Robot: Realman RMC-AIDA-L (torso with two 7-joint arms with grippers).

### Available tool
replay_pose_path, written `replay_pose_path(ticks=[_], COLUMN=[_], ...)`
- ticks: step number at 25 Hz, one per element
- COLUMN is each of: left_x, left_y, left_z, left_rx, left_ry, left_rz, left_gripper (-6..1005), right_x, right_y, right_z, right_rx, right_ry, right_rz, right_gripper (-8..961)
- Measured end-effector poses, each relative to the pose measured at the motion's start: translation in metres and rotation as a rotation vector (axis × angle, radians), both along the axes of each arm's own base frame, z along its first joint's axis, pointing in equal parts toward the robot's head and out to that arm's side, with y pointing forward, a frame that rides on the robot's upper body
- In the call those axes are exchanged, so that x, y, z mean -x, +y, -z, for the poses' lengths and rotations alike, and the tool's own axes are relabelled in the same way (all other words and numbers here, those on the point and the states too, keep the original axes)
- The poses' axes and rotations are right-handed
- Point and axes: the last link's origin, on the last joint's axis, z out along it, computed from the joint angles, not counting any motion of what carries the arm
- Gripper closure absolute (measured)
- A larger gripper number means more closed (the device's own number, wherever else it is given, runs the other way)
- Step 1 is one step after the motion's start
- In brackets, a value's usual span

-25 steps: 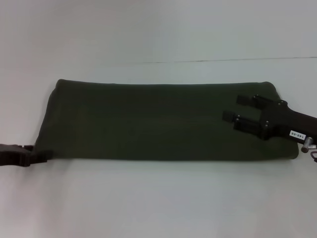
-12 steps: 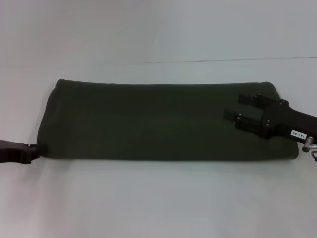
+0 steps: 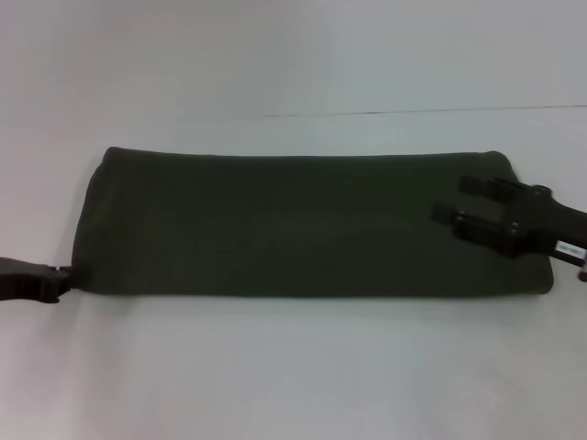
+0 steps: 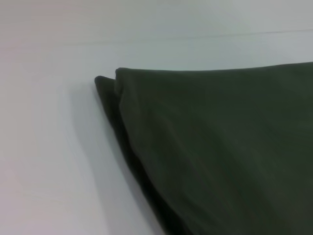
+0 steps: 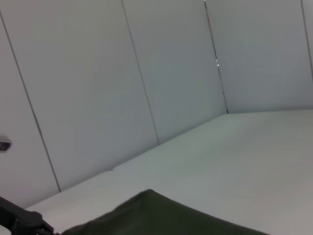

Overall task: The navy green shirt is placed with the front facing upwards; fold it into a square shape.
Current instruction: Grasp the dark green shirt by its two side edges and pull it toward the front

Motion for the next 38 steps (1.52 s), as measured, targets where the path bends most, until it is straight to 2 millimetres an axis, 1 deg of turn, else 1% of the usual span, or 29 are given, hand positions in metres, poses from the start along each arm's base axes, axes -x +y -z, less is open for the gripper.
replay_pose_path(ticks=[1,4,7,11,14,17,21,25,38], left_x=[0.0,0.0,0.0,0.0,0.0,-0.002,-0.005,-0.005,-0.007], left_y=[-0.001,-0.006,-0.01,-0.014,-0.014,-0.013,-0.011,-0.01,-0.009], left_z=[0.0,0.001,0.002,0.002,0.002,0.003,0.004,0.004,0.004], left_rx=[0.005,0.029,0.041,0.044,0.042,0.041,0.041,0.039,0.034], left_ry=[0.0,-0.004,-0.02,-0.031,-0.035,-0.039,-0.038,-0.036,-0.039], left_rz=[0.005,0.022,0.03,0.031,0.033,0.044,0.054,0.055,0.059], left_gripper=[988,988,988,988,988,988,988,988,988], right_x=[-0.004,-0.02,-0.04,-0.062,-0.075,-0.083,-0.09,-0.09,-0.082], right_y=[-0.003,-0.013,-0.028,-0.046,-0.052,-0.053,-0.051,-0.047,-0.033], right_z=[-0.003,-0.014,-0.029,-0.043,-0.049,-0.049,-0.041,-0.035,-0.019], right_rx=[0.0,-0.011,-0.029,-0.047,-0.056,-0.059,-0.046,-0.042,0.013], right_ry=[-0.006,-0.029,-0.056,-0.074,-0.083,-0.102,-0.144,-0.157,-0.196], right_rz=[0.012,0.054,0.11,0.192,0.258,0.304,0.348,0.365,0.368], right_gripper=[176,176,176,175,175,175,176,194,274])
